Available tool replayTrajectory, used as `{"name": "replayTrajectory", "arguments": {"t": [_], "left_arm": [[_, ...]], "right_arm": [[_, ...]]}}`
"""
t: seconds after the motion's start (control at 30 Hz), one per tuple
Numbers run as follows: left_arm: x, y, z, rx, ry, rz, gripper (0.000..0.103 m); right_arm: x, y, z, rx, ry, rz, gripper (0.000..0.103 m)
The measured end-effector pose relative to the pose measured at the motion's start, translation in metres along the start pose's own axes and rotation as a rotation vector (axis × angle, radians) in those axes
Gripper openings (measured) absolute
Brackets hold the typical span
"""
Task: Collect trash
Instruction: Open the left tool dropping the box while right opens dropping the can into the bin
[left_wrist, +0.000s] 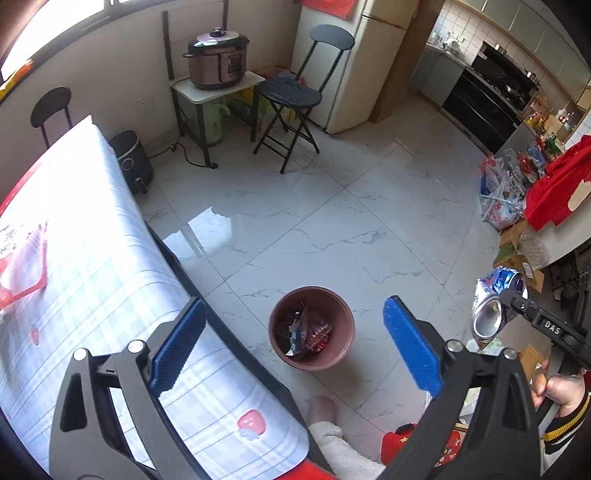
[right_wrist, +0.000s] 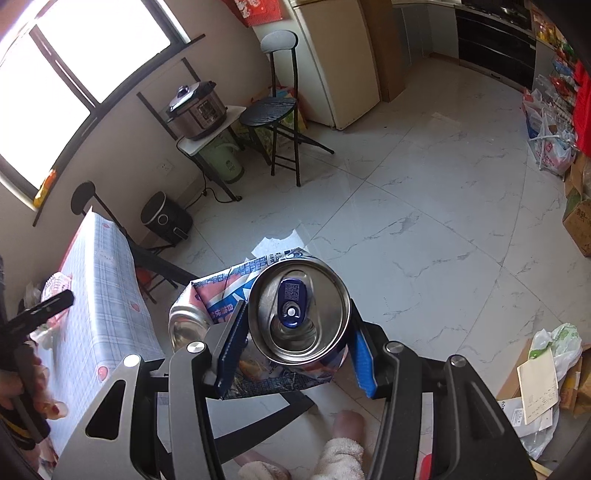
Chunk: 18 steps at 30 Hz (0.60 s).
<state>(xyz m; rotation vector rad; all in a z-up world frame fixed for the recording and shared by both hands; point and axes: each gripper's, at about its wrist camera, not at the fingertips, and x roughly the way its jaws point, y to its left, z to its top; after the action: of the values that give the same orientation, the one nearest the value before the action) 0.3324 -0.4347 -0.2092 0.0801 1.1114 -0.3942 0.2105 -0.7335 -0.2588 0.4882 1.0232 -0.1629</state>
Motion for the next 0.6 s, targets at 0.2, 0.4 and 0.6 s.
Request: {"name": "replayTrajectory", "arguments": {"t": [0.2, 0.4, 0.6], "left_arm": [[-0.049, 0.049, -0.026, -0.071, -0.064, 0.070, 0.097], [-0.078, 0.094, -0.048, -0.163, -0.086, 0.129, 0.097], [-0.092, 0.122, -0.070, -0.247, -0.098, 0.149, 0.097]], "right_arm": [[0.034, 0.036, 0.001, -0.156, 0.064, -0.070, 0.050], [0.063, 0.070, 0.004, -0.309, 0.106, -0.156, 0.050], [0.079, 0.100, 0.008, -0.429, 0.130, -0.194, 0.054]]}}
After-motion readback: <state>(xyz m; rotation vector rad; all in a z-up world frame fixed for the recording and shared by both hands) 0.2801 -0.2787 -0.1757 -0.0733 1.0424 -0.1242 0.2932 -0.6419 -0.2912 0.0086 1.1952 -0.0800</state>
